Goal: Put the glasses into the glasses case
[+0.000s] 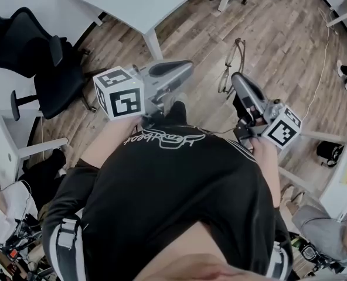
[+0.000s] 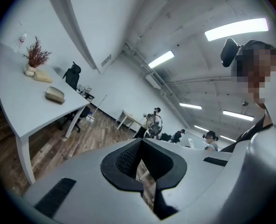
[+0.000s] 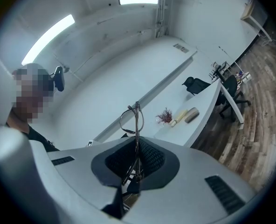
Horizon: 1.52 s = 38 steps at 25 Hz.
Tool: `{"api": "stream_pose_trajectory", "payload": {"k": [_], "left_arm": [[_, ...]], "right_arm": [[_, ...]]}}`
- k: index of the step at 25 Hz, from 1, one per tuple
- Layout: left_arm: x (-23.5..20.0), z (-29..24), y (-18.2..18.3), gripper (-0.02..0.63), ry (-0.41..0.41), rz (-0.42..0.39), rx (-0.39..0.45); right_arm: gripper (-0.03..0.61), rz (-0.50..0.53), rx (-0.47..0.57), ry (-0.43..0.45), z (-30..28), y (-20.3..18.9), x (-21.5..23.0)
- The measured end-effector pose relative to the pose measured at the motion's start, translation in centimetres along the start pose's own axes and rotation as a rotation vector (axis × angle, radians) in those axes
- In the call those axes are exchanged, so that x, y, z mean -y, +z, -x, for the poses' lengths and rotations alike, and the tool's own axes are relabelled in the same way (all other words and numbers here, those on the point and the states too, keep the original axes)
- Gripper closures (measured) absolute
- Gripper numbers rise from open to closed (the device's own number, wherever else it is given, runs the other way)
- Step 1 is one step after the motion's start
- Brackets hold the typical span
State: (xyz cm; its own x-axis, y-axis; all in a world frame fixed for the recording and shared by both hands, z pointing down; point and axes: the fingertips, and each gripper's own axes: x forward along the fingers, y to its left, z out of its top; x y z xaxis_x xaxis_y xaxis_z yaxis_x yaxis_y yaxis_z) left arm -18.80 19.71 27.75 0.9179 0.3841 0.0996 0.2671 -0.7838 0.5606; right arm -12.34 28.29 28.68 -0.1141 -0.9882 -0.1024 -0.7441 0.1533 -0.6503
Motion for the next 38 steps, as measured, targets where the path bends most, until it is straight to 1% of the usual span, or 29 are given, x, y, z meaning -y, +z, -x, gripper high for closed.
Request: {"api": "stream_pose_trajectory", "payload": {"k": [5,10,14,17,19,25,32,38], "left_arm": [[-6.6,-3.0,5.7,0.607,-0.008,0.007,-0.02],[-13.1,-5.6,10.5,0.607,-0.03,0.005,-0.025],[-18.4,-7.2,12.7,0.607,-0.031,0.03,-0.032],[-21.5,-7.8,13.9,0.607,-0.022,0.05,-0.026],[-23.1,-8.0,14.8,0.607,-0.011,0.052,-0.014],[-26.0,-7.2,16.3,0.607,0.018,0.051,0.01],[-26.9,-6.8,17.2,0.607,0.066,0.032,0.04],[-29.1,-7.1,19.9,0.607,0.132,0.009,0.083]], "right_arm": [[0.555,-0.01,0.017,-0.022,-5.9,4.3,5.0],[0.555,0.012,0.016,-0.038,-11.8,8.3,9.4],[0.555,0.009,-0.001,-0.053,-16.3,10.0,13.1],[0.555,-0.015,-0.02,-0.053,-18.7,10.5,15.3],[0.555,-0.009,-0.027,-0.045,-20.2,11.0,16.2],[0.555,0.005,-0.039,-0.022,-22.9,11.5,17.4],[0.555,0.048,-0.069,0.01,-24.1,12.5,18.6],[0.555,0.05,-0.096,0.081,-27.3,14.5,20.5]]}}
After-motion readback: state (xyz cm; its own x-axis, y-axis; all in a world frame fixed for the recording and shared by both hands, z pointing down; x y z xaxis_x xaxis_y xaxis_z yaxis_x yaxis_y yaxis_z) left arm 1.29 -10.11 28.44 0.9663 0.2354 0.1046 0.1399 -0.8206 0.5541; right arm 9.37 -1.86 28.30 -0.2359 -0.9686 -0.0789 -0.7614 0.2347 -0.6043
